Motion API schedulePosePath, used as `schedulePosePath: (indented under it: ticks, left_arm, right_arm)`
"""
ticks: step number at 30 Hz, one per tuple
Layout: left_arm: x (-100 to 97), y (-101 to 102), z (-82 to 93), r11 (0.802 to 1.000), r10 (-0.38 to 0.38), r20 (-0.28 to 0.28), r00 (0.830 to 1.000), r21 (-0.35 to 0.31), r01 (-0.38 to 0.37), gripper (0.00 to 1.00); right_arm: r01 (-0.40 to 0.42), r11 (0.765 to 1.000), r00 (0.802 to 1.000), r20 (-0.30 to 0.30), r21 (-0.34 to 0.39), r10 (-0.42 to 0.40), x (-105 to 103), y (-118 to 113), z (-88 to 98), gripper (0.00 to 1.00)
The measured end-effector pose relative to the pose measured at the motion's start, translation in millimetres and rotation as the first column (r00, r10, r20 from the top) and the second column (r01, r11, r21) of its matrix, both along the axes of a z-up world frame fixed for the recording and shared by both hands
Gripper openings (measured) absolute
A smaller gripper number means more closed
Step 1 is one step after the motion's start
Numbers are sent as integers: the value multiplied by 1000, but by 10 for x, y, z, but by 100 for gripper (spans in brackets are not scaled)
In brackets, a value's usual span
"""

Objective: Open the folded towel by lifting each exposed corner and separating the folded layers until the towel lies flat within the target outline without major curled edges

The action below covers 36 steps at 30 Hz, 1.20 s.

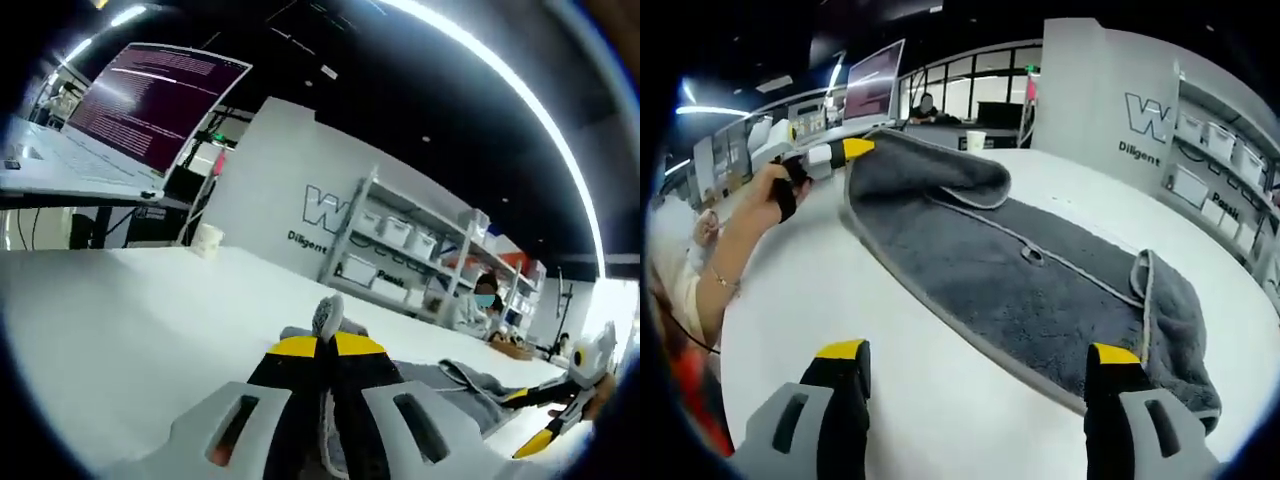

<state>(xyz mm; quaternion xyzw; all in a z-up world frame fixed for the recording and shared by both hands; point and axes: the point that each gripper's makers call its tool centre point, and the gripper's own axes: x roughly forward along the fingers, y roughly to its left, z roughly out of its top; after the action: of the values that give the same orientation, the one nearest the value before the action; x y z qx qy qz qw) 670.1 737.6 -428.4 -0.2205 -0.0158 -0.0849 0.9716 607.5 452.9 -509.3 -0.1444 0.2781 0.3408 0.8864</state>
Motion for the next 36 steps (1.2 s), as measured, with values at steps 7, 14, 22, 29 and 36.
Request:
schedulePosePath:
  ticks: [7, 14, 22, 29, 36]
  left_arm:
    - [-68, 277, -35, 991, 127, -11, 992, 51, -126, 1]
    - [-135, 423, -148, 963, 208, -60, 976, 187, -193, 2]
    - [-160, 485, -413, 967, 202, -155, 967, 190, -171, 2]
    - [-166, 508, -574, 934, 222, -238, 945, 332, -136, 2]
    - [-145, 463, -628, 899, 218, -271, 938, 431, -84, 4]
  right_arm:
    - [-2, 1000, 1000, -3, -3, 2, -4, 0, -11, 88]
    - [-8, 1000, 1000, -6, -7, 8, -13, 8, -20, 88]
    - [-12, 1000, 1000, -12, -10, 12, -22, 11, -33, 88]
    - [-16, 1000, 1000, -12, -12, 16, -26, 18, -34, 88]
    - [-18, 1000, 1000, -14, -13, 18, -31, 26, -44, 88]
